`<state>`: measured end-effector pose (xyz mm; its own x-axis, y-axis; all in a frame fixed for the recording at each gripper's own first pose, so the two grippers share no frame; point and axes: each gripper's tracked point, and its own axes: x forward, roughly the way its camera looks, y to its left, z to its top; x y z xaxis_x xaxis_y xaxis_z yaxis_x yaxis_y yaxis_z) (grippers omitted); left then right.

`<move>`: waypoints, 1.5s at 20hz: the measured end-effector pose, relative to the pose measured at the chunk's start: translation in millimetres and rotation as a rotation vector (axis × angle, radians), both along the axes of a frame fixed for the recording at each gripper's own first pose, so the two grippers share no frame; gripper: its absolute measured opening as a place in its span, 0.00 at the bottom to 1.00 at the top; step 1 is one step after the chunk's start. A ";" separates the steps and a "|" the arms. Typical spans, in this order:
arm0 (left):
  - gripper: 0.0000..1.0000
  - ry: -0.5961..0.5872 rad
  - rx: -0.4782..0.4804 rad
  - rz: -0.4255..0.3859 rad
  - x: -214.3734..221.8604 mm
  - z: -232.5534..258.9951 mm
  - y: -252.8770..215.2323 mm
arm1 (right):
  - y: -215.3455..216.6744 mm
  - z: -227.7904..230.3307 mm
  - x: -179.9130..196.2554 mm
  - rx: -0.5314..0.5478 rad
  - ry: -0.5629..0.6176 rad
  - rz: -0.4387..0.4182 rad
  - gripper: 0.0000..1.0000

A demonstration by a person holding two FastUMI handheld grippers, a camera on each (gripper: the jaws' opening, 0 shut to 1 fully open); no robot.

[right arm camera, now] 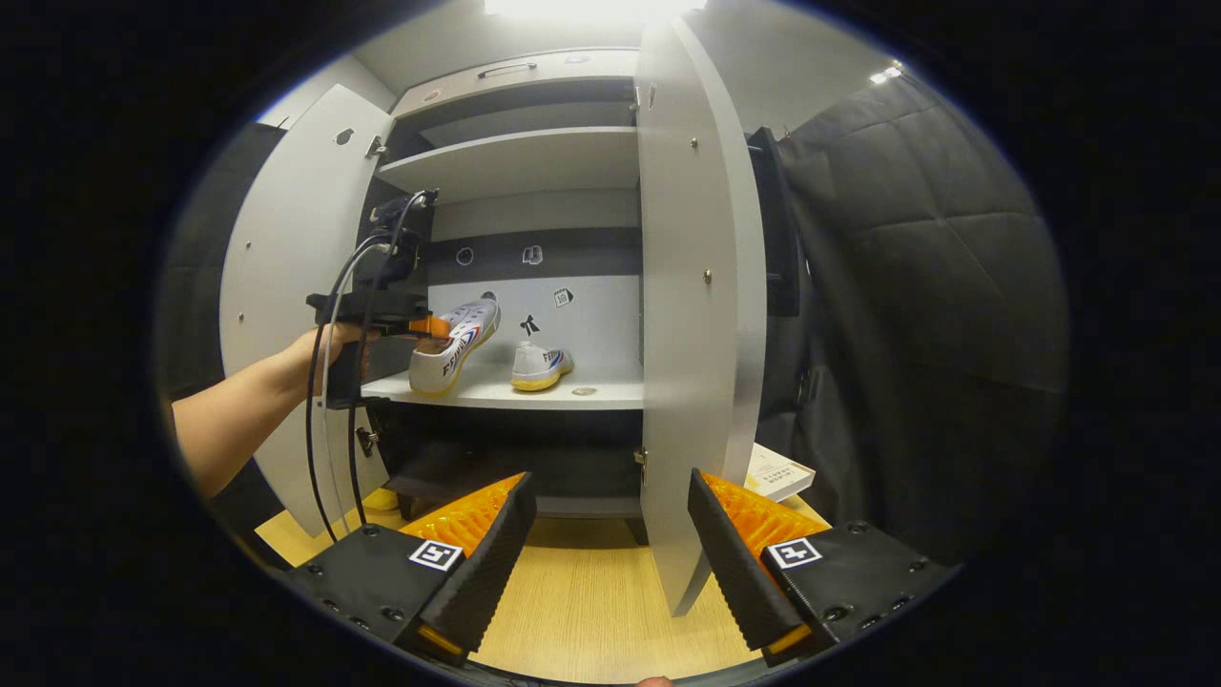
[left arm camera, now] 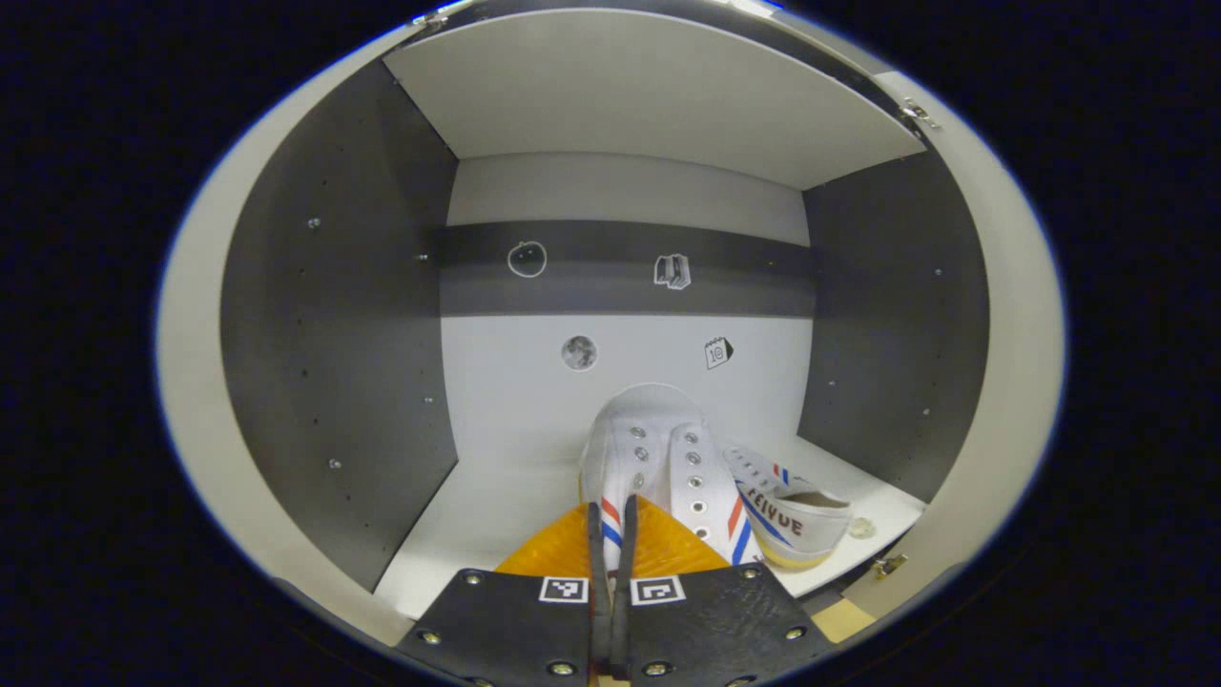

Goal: Grab one shoe with the right hand and put it into the shoe cabinet, grab the other shoe with the left hand and put it into the shoe cabinet; then close the right door with the right hand and the left door with the left hand.

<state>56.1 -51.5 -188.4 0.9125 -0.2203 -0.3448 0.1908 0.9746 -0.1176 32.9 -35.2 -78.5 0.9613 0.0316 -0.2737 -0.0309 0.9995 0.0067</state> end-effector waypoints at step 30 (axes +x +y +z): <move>0.97 -0.237 0.079 0.080 -184.9 166.6 12.6 | 0.4 32.7 -20.7 0.039 -0.076 0.181 0.97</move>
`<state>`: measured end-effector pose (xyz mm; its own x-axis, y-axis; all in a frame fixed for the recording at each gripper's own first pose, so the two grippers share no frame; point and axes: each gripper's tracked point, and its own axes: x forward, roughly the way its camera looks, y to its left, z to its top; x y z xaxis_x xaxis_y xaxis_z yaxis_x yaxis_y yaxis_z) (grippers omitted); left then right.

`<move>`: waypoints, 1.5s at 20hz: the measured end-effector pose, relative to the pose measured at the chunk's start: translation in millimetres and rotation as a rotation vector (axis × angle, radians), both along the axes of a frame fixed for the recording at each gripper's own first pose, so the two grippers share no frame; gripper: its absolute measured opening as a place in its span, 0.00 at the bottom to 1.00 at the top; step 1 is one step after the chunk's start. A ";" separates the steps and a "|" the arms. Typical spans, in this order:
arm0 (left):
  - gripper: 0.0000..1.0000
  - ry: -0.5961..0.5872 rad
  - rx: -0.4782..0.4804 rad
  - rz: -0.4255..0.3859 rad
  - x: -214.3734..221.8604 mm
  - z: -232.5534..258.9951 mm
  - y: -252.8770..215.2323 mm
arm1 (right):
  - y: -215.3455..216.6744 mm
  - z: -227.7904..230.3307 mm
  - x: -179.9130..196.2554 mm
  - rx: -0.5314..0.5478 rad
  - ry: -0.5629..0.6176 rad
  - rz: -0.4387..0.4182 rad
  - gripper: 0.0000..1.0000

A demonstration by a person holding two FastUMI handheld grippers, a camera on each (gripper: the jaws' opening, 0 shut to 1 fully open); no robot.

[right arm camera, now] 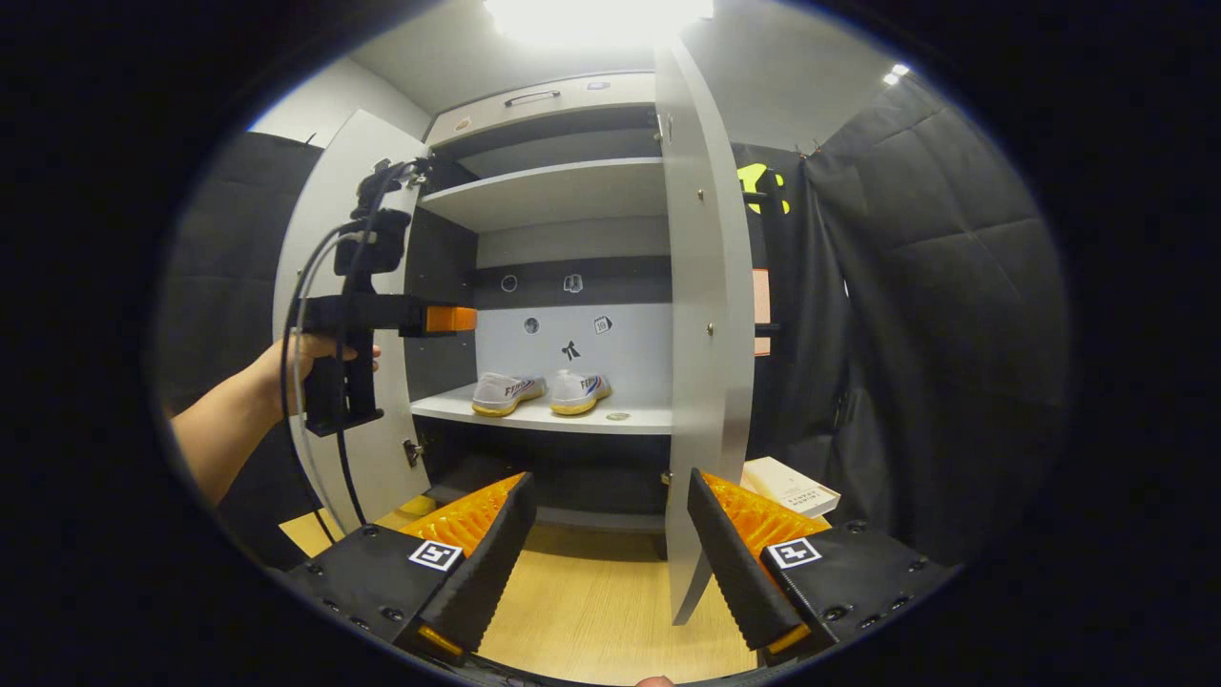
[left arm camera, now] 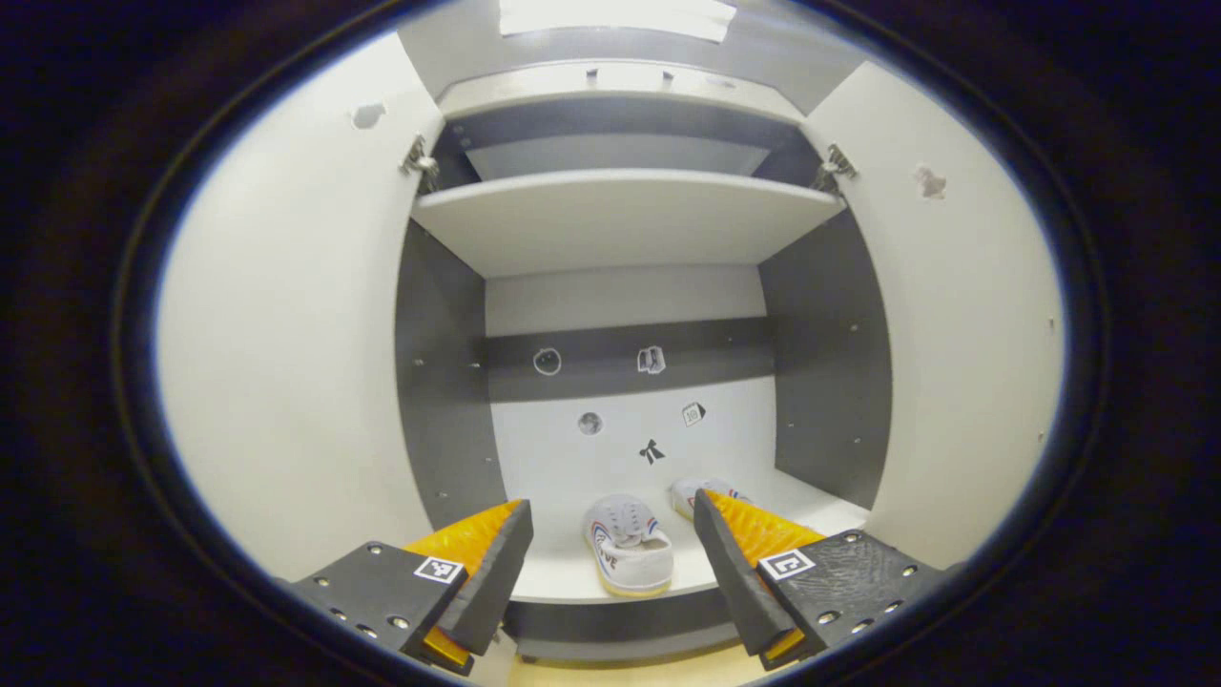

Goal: Grab one shoe with the right hand and put it into the shoe cabinet, grab the other shoe with the left hand and put it into the shoe cabinet; then close the right door with the right hand and the left door with the left hand.

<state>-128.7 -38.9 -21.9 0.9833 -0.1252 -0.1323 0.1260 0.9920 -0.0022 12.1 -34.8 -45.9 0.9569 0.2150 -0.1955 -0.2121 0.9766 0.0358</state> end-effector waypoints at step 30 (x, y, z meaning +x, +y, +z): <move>0.97 -0.021 -0.037 0.068 -252.1 25.7 122.9 | -27.0 94.0 -24.0 -0.023 -0.127 -0.131 0.96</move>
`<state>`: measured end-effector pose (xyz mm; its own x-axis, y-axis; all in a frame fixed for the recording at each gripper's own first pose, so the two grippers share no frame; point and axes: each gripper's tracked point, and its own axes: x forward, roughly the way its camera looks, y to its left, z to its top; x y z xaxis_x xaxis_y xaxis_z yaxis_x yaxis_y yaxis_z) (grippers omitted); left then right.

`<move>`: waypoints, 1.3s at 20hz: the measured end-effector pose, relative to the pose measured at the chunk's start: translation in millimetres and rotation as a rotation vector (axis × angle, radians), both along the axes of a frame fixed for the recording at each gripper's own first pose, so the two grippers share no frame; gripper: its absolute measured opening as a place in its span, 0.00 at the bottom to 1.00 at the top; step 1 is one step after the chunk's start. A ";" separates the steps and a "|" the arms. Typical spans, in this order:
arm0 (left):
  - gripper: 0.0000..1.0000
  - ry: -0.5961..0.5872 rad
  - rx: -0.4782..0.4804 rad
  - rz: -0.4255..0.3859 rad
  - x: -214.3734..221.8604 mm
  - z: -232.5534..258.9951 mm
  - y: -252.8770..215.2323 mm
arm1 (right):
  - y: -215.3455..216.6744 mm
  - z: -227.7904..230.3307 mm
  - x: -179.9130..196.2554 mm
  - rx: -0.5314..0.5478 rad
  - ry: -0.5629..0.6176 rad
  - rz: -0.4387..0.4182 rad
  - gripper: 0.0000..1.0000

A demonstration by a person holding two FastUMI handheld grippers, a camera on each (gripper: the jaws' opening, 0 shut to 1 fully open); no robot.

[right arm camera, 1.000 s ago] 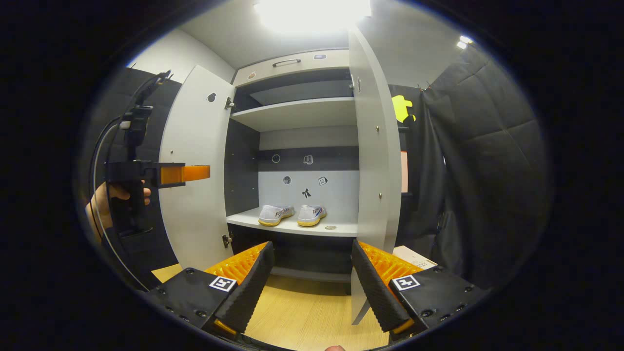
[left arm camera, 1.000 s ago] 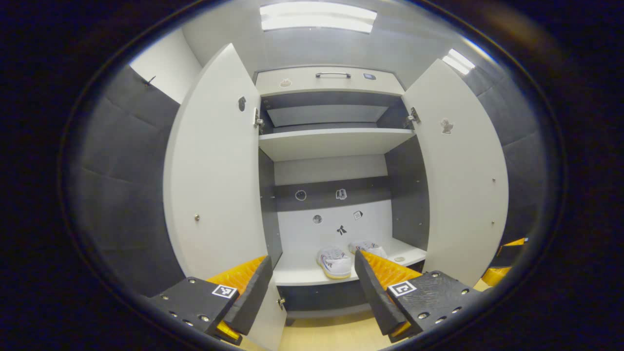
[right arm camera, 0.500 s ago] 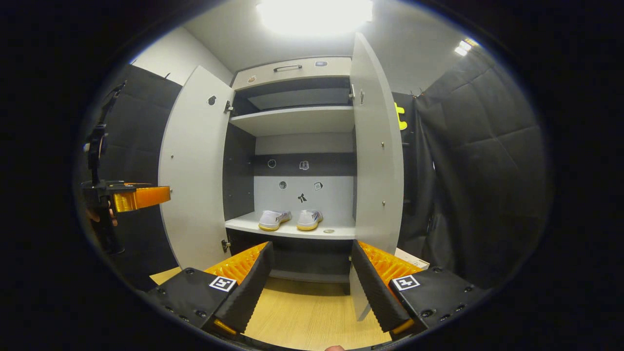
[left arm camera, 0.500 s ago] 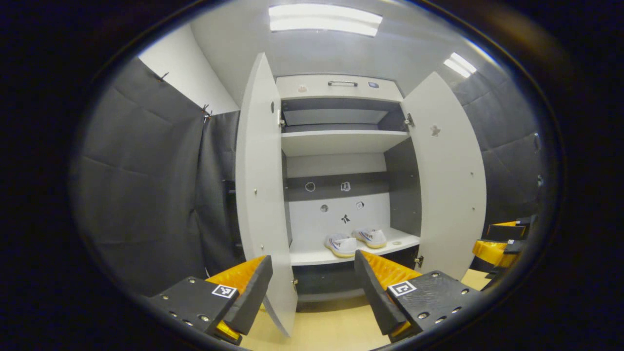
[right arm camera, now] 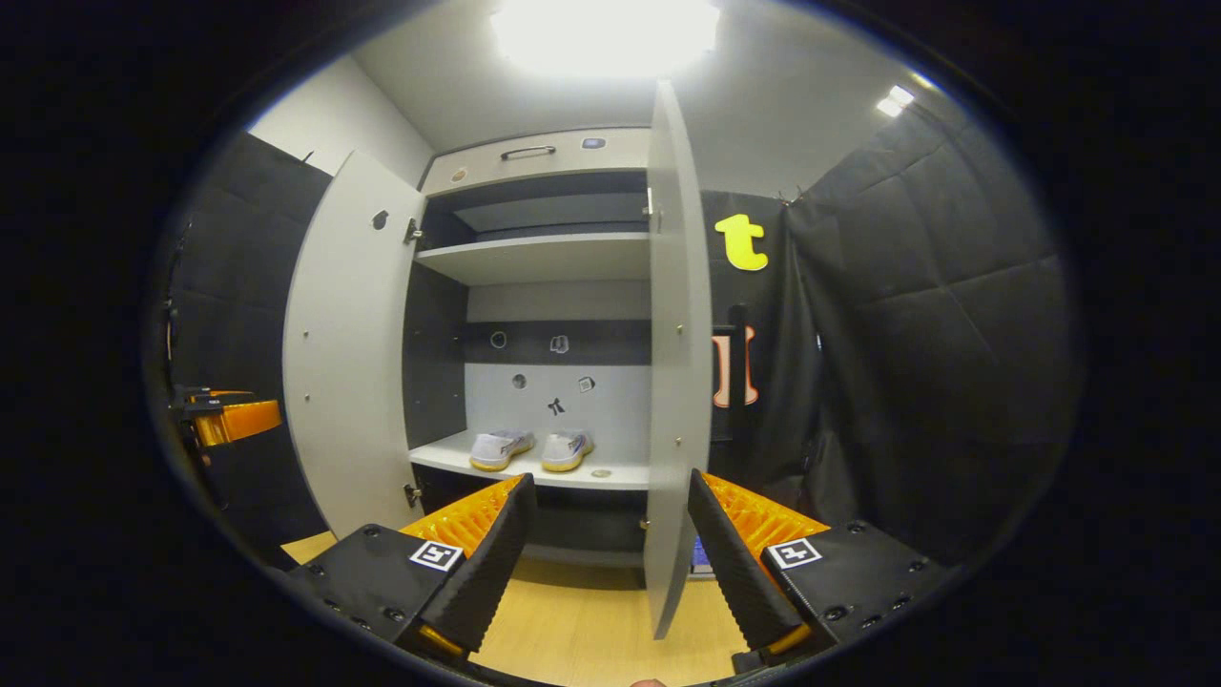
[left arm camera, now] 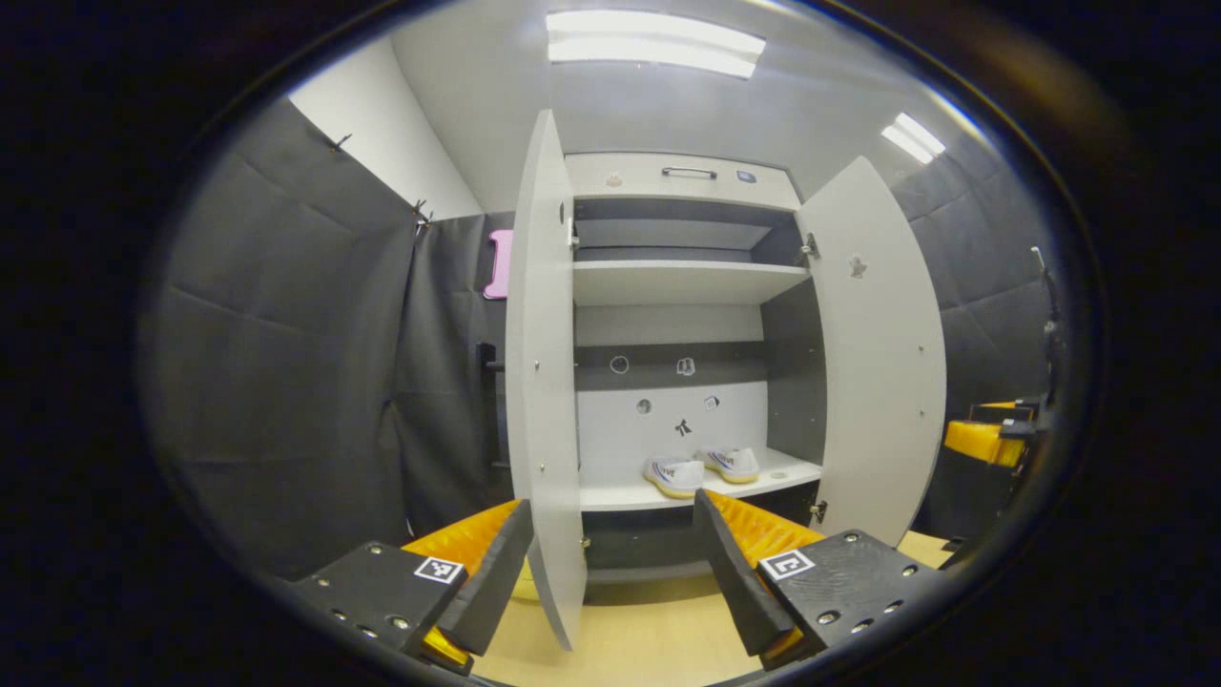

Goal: Grab one shoe with the right hand and put it into the shoe cabinet, grab the other shoe with the left hand and put it into the shoe cabinet; then close the right door with the right hand and the left door with the left hand.

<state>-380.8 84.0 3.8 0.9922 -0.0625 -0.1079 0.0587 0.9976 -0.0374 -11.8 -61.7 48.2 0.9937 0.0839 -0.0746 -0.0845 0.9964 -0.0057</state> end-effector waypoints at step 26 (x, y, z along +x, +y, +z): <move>0.97 0.047 0.007 0.202 -23.2 -10.1 73.6 | -120.5 5.1 88.9 -0.068 0.069 -0.353 0.89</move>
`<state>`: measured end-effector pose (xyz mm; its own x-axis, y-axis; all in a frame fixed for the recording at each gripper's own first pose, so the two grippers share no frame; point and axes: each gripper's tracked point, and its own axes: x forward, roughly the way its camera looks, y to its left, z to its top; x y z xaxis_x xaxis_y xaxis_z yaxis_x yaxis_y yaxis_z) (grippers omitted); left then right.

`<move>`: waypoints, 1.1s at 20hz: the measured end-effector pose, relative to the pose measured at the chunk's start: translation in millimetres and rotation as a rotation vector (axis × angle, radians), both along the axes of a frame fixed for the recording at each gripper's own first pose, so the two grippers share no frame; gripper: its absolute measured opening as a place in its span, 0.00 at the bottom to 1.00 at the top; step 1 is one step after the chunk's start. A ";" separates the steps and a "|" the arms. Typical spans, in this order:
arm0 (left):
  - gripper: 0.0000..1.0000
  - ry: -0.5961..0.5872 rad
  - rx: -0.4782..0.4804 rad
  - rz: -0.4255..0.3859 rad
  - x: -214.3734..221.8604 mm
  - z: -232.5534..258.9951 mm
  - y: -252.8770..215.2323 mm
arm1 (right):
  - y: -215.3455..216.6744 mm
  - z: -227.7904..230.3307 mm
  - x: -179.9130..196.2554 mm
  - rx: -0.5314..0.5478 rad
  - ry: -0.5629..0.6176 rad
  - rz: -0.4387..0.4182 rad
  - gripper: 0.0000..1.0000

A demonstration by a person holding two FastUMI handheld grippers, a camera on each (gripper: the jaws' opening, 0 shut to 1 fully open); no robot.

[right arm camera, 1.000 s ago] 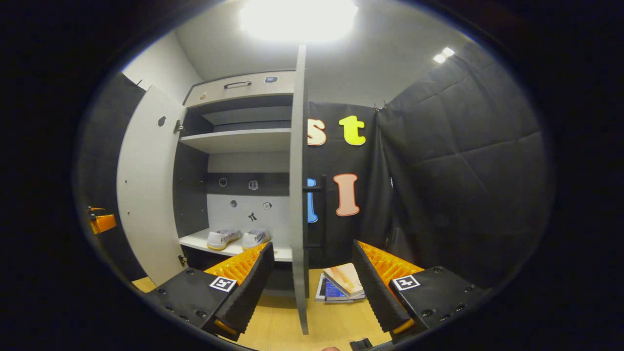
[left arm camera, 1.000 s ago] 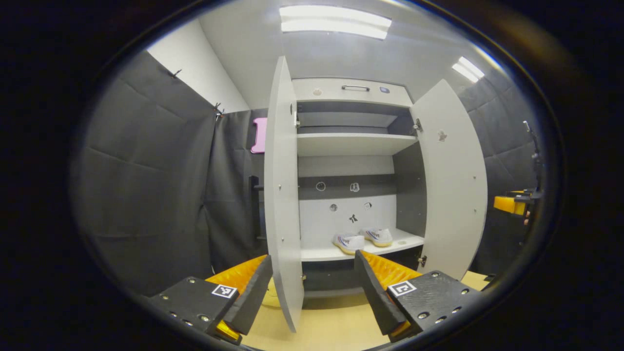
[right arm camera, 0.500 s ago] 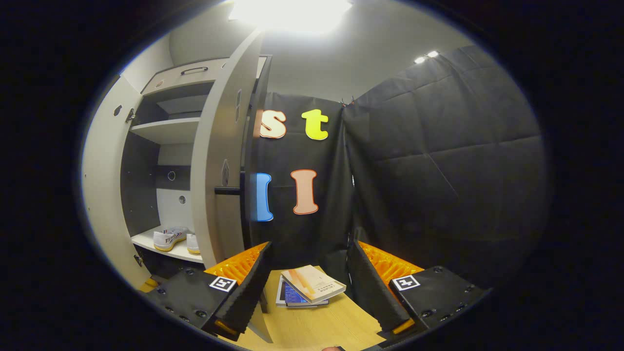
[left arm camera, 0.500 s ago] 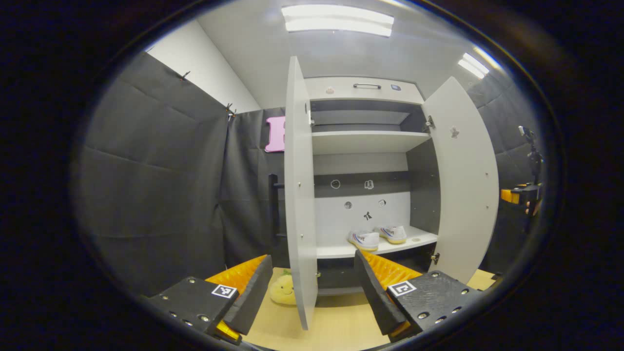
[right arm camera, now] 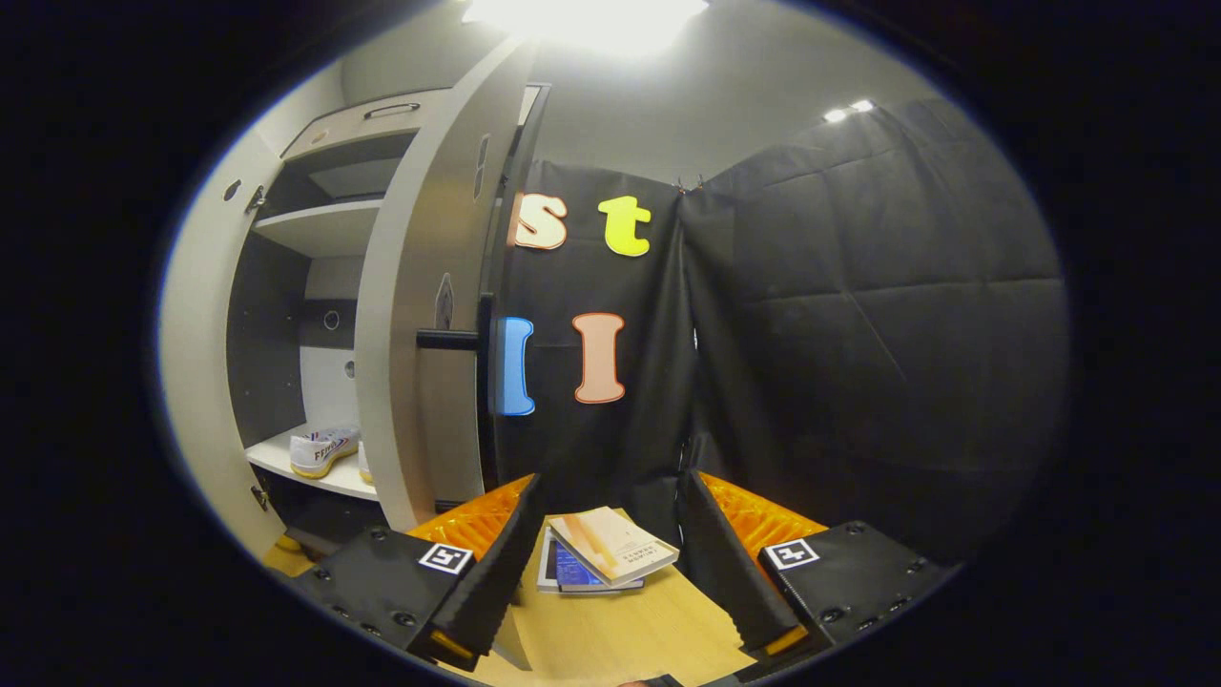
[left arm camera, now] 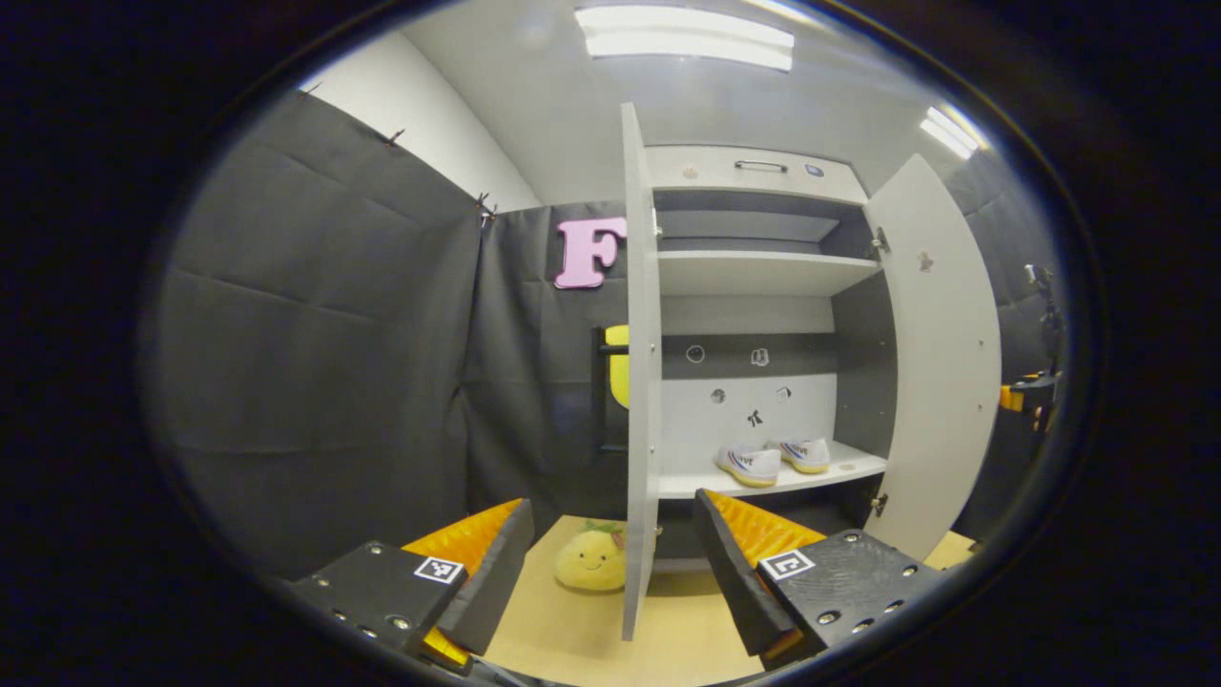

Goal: Grab one shoe with the right hand and put it into the shoe cabinet, grab the other shoe with the left hand and put it into the shoe cabinet; then close the right door with the right hand and the left door with the left hand.

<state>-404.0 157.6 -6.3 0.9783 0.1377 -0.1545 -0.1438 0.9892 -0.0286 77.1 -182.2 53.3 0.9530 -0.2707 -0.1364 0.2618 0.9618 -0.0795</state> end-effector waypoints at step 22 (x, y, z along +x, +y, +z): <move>0.97 0.024 -0.005 0.040 -9.0 -0.7 7.0 | 165.8 -8.5 0.0 0.130 0.005 0.326 0.99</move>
